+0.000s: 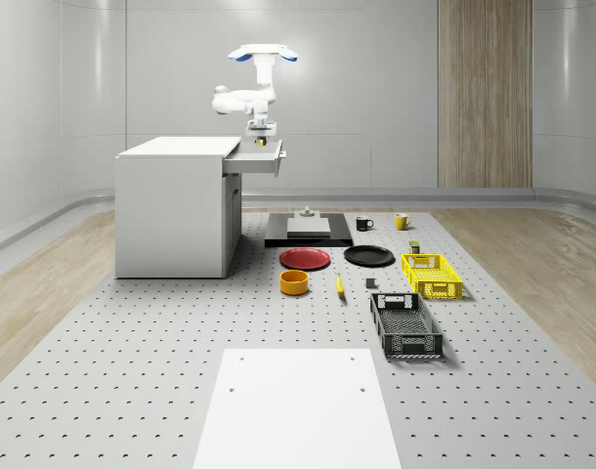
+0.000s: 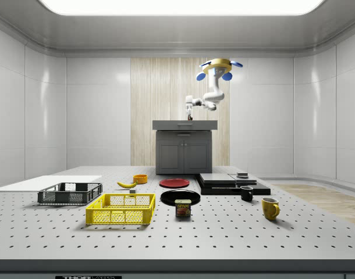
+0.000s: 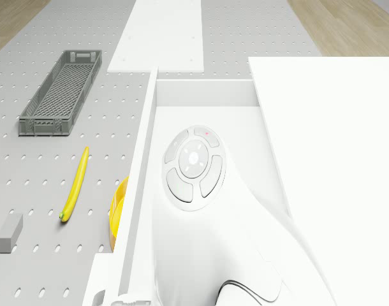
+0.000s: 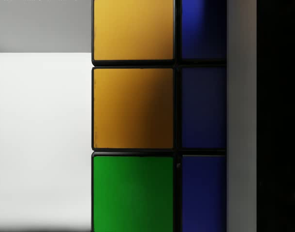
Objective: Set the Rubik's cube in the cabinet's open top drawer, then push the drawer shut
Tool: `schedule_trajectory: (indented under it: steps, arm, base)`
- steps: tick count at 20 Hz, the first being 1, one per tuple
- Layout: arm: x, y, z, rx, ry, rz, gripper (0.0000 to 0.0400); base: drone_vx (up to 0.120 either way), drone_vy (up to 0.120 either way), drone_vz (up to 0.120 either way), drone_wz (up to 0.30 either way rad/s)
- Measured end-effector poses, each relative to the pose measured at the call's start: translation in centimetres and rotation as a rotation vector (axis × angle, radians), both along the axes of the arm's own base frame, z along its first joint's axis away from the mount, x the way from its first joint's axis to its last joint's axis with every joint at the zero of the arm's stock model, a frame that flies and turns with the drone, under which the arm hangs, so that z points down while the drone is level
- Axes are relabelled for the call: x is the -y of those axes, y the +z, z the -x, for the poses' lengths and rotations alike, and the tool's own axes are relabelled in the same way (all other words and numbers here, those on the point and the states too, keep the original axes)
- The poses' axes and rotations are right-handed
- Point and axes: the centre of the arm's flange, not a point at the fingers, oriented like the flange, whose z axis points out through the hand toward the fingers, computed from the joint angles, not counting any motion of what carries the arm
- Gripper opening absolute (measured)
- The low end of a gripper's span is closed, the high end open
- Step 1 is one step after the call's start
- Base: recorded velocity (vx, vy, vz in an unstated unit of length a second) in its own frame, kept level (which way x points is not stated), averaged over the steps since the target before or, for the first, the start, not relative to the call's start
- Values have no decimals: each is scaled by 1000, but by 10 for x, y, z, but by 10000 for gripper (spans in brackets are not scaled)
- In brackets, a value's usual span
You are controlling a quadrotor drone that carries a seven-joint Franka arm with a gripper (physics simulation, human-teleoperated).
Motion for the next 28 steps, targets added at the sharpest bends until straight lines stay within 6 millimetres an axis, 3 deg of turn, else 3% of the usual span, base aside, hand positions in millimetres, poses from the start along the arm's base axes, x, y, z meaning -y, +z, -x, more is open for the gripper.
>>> schedule_trajectory:
  steps: [9,24,28]
  arm:
    - [-16,30,0,0,0,0,325]
    - [-20,84,0,0,0,0,325]
    - [-20,89,0,0,0,0,370]
  base:
    - [0,0,0,0]
    - [0,0,0,0]
    - [0,0,0,0]
